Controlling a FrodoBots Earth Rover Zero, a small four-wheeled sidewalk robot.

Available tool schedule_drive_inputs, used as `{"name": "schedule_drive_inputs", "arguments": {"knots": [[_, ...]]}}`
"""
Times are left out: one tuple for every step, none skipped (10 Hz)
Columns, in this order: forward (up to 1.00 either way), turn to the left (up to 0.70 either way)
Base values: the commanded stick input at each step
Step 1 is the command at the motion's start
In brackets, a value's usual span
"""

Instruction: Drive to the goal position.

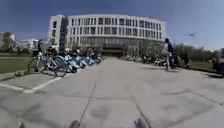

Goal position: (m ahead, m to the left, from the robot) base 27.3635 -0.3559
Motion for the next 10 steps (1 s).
{"name": "schedule_drive_inputs", "arguments": {"knots": [[0.00, 0.00], [0.00, 0.00], [0.00, 0.00], [0.00, 0.00], [0.00, 0.00], [0.06, 0.00], [0.63, 0.00], [0.85, 0.00], [0.85, 0.00], [0.85, 0.00]]}}
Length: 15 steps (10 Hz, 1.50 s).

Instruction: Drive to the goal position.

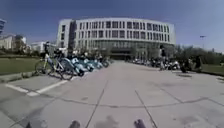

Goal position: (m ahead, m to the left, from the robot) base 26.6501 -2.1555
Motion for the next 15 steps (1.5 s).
{"name": "schedule_drive_inputs", "arguments": {"knots": [[0.85, 0.00], [0.85, 0.00], [0.85, 0.00], [0.85, 0.00], [0.85, 0.00], [0.85, 0.00], [0.85, 0.00], [0.85, 0.00], [0.85, 0.00], [0.85, 0.00], [0.56, 0.00], [0.09, 0.00], [0.00, -0.01], [0.00, -0.54], [0.00, -0.82]]}}
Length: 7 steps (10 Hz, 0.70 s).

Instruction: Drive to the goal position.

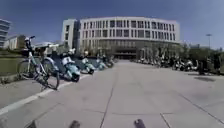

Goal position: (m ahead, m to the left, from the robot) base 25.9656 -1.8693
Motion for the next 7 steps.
{"name": "schedule_drive_inputs", "arguments": {"knots": [[0.00, -0.85], [0.00, -0.81], [0.00, -0.43], [0.00, -0.10], [0.00, 0.00], [0.23, -0.17], [0.80, -0.33]]}}
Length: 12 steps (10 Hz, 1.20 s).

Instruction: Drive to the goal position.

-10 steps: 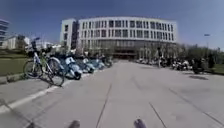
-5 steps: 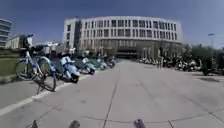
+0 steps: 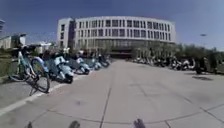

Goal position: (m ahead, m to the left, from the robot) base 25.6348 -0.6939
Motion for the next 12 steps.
{"name": "schedule_drive_inputs", "arguments": {"knots": [[0.85, -0.34], [0.85, -0.27], [0.85, -0.04], [0.85, 0.00], [0.85, 0.00], [0.85, 0.00], [0.85, 0.00], [0.85, 0.00], [0.85, 0.00], [0.85, 0.00], [0.85, 0.00], [0.85, 0.00]]}}
